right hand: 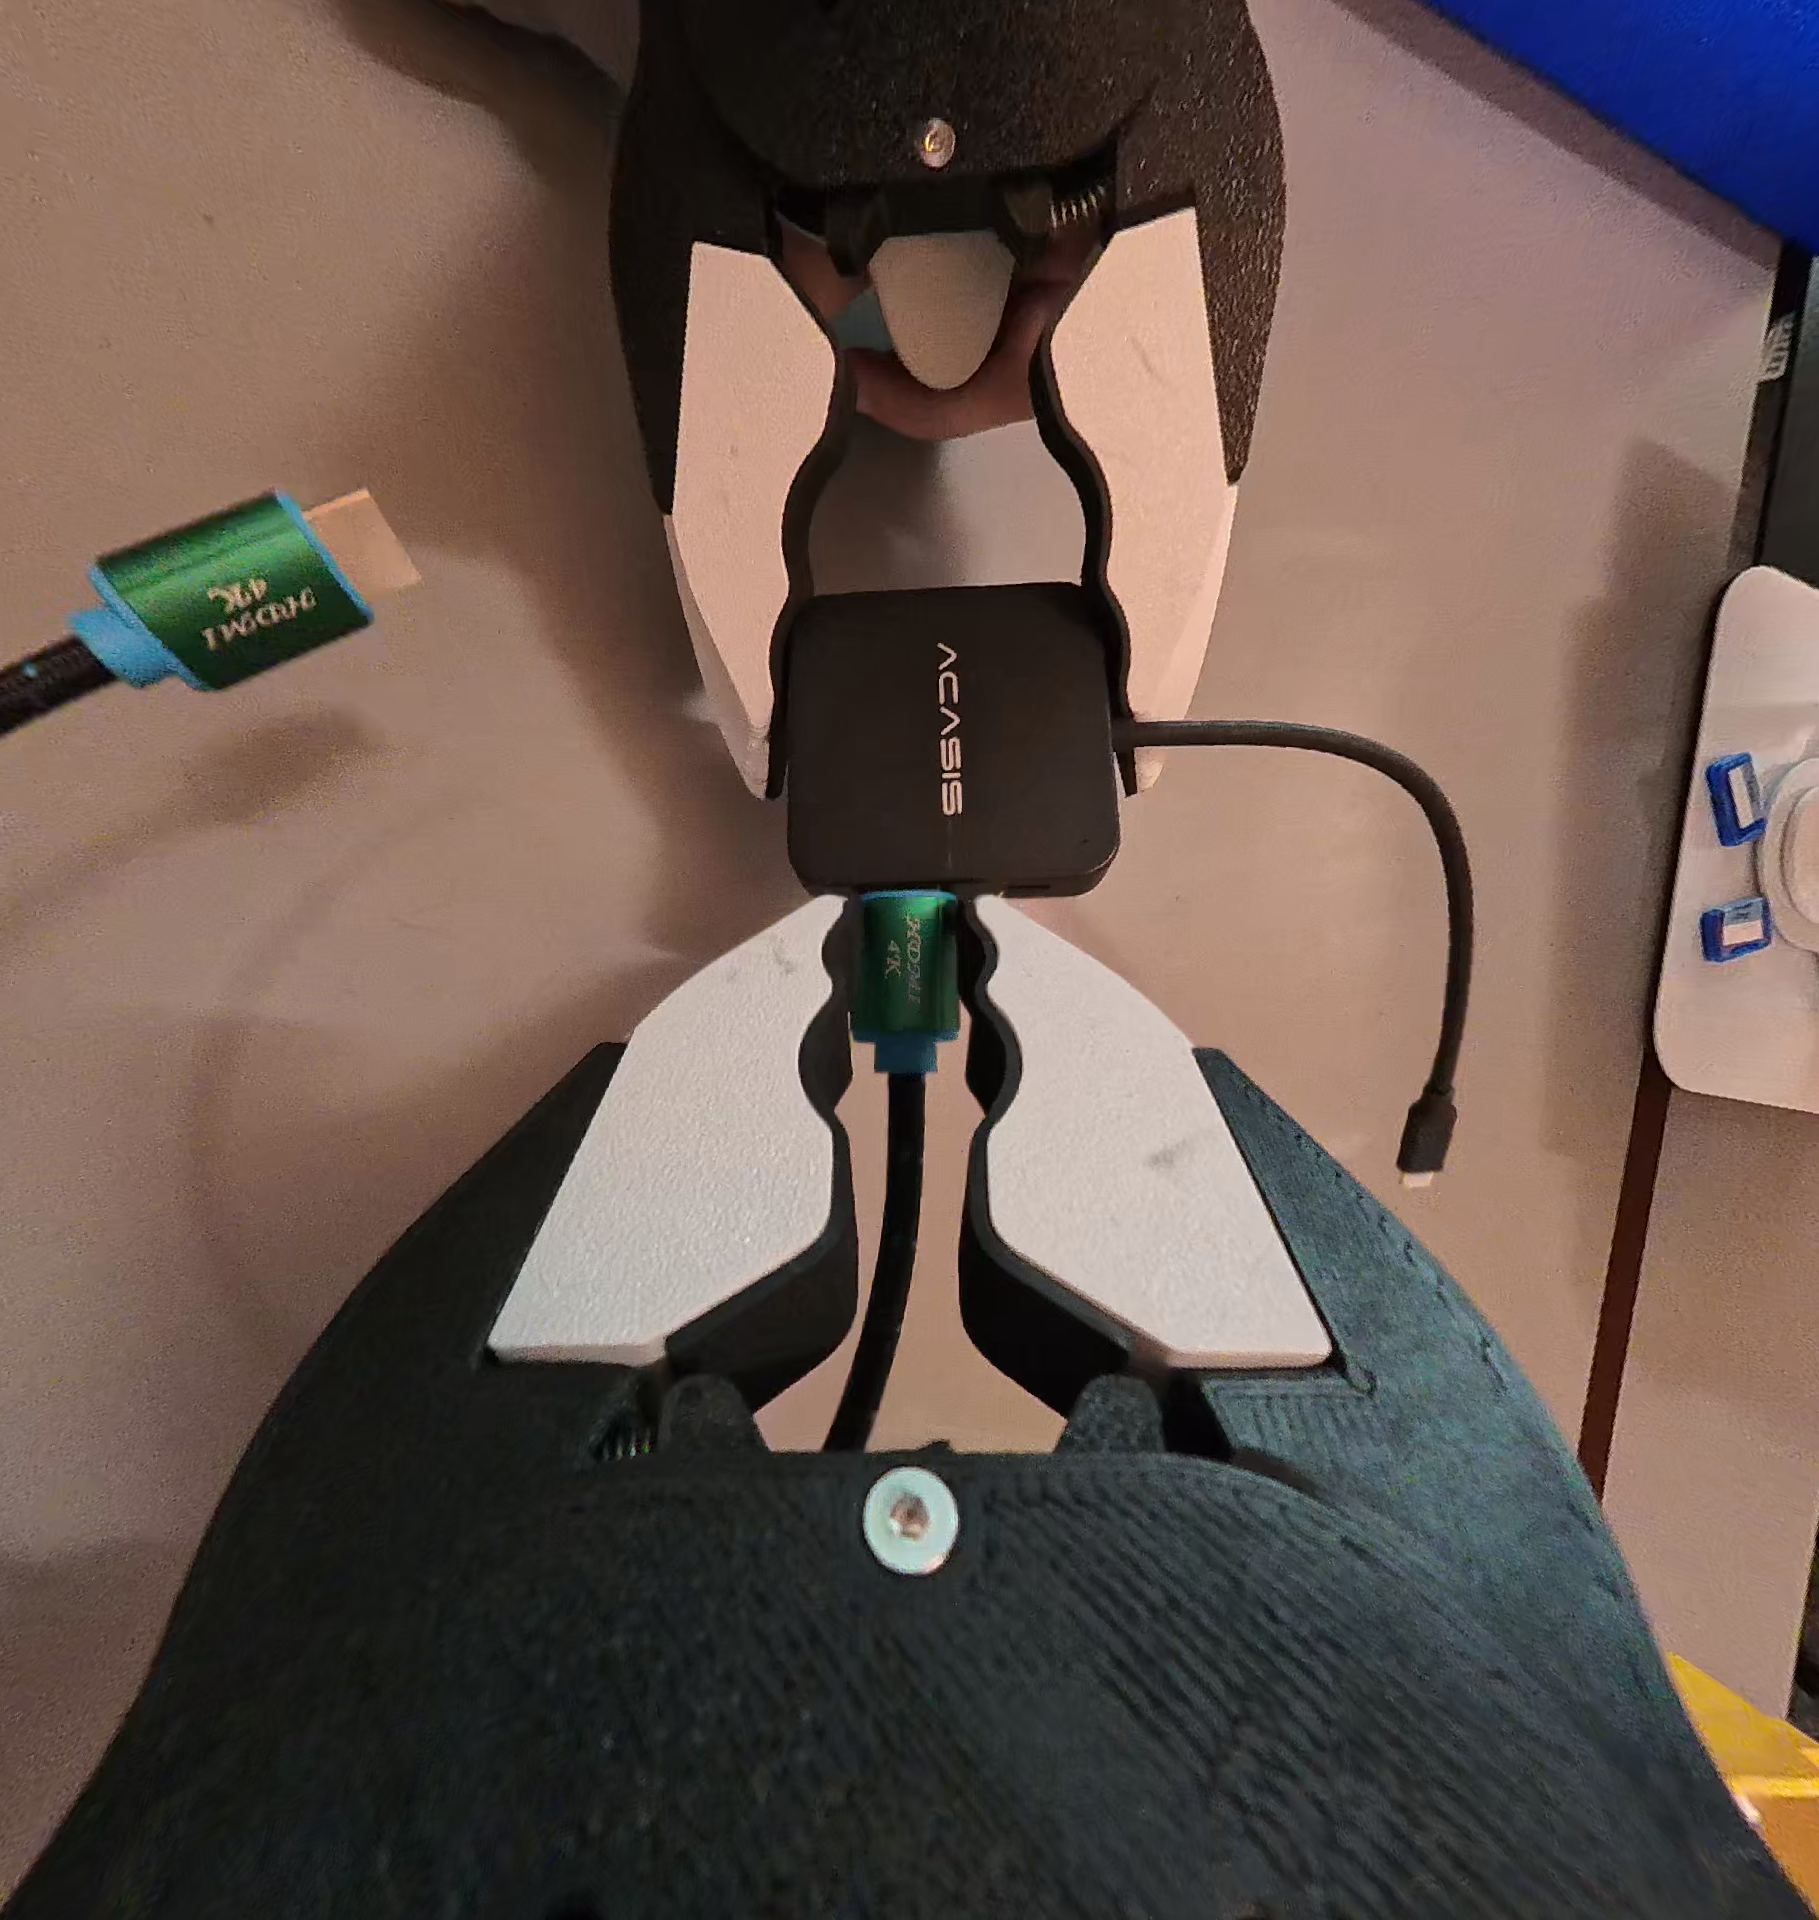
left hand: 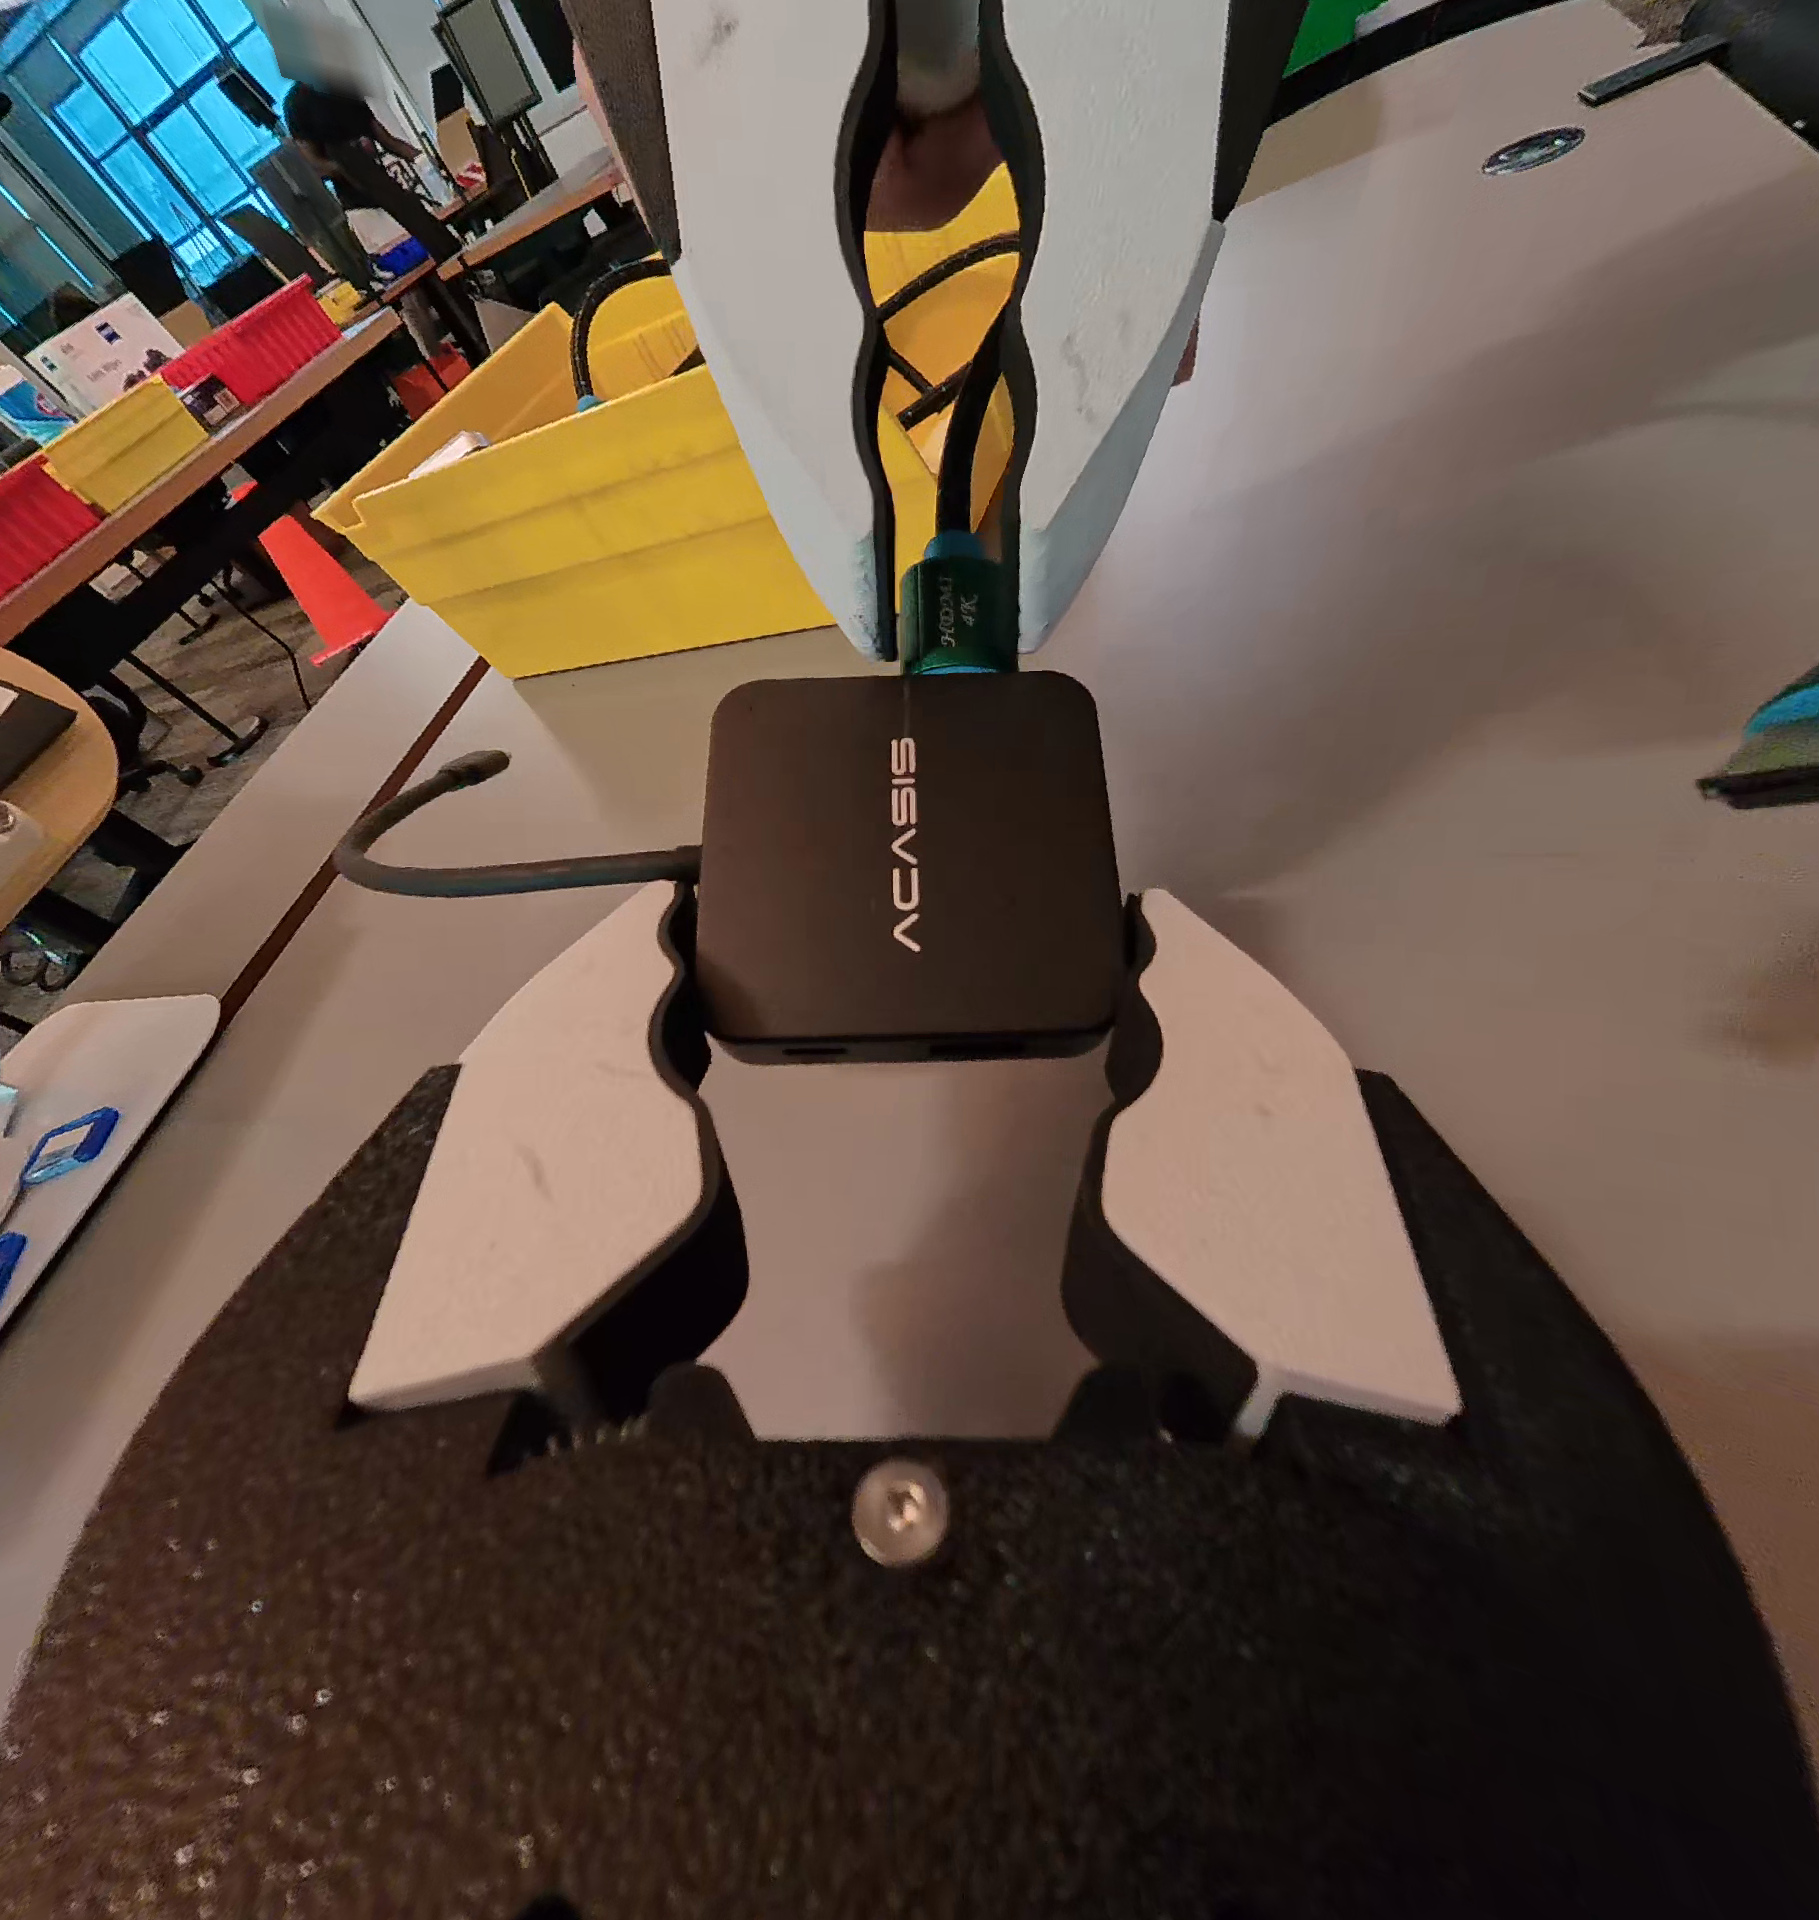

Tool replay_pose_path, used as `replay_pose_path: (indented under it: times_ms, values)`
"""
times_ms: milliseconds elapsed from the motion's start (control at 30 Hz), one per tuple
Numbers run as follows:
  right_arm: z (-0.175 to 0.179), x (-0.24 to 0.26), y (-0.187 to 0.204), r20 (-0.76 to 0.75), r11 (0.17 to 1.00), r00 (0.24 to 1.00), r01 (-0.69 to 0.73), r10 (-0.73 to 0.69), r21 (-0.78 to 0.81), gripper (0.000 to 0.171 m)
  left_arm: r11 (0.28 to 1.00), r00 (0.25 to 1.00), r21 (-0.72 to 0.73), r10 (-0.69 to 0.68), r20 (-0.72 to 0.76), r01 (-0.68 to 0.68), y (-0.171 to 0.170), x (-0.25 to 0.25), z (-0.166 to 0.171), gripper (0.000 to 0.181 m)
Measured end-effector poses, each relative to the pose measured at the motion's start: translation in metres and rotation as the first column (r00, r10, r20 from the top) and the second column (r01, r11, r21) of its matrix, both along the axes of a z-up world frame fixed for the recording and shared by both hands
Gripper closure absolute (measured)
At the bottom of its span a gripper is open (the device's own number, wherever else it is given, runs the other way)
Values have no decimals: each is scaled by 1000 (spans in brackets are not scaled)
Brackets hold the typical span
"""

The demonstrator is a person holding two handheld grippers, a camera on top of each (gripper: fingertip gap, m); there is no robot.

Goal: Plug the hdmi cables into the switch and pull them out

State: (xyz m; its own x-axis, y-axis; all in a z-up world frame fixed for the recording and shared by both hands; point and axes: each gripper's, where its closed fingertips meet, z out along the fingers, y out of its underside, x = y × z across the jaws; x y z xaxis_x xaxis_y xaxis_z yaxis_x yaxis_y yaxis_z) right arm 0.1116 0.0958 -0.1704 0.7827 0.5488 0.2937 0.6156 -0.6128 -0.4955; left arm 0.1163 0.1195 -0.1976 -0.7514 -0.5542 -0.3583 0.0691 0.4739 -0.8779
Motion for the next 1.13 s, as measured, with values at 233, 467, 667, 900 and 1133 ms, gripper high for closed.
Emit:
replay_pose_path:
  times_ms: [233, 467, 667, 900, 1133]
  values:
    - [2, 0, 1, 1, 1000, 1000, 2, -2, 2, 150, 1000, 1000, -7, -3, 10, 3, 0, -1, 2, 105]
    - [-4, 0, -5, 2, 999, 1000, -4, 4, -44, 146, 999, 1000, -24, -22, 17, 22, -2, -3, 4, 105]
    - [-1, -4, -1, -34, 1000, 999, -17, 17, 12, 151, 999, 1000, -32, -24, 13, 25, -3, -3, 4, 105]
    - [-4, -2, 0, -11, 1000, 1000, -17, 17, 3, 151, 1000, 1000, -21, -15, 13, 16, -1, -2, 3, 105]
    - [-14, 3, 1, 54, 999, 998, 28, -27, -19, 150, 1000, 1000, 23, -3, 19, 2, 2, -1, 0, 106]
